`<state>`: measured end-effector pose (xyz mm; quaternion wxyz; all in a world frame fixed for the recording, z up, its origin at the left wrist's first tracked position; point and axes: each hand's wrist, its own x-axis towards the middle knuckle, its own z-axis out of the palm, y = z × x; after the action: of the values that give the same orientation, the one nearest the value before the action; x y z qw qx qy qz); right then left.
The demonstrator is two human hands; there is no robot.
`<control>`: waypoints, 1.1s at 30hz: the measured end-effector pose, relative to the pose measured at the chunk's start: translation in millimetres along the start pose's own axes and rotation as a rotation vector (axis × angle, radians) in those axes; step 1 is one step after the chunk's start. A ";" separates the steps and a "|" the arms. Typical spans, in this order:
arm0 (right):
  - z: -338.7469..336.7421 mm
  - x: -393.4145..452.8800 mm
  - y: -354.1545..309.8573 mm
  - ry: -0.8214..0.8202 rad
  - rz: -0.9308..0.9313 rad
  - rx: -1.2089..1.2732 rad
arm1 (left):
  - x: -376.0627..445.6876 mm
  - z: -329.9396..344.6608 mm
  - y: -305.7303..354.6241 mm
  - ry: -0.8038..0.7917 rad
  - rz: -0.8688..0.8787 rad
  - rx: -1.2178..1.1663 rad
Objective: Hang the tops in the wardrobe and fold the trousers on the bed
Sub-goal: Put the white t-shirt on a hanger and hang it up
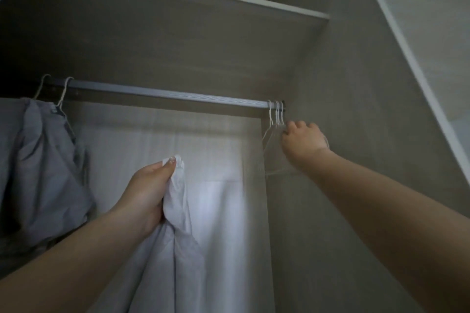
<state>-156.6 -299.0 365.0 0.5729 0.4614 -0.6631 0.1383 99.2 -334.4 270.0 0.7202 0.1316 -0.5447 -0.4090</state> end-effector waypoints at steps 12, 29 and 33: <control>32.5 9.0 23.8 -0.043 0.145 -0.079 | 7.8 -20.9 -3.5 0.054 0.031 0.183; 32.8 20.5 26.3 0.089 0.084 0.118 | 4.9 -19.7 -12.4 0.052 0.021 0.149; 32.5 25.8 31.2 0.105 0.177 0.231 | 4.4 -18.4 -12.6 0.061 0.008 0.176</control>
<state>-199.0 -317.1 388.7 0.5354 0.4560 -0.6502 0.2875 110.3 -350.3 258.2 0.7237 0.2045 -0.5570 -0.3525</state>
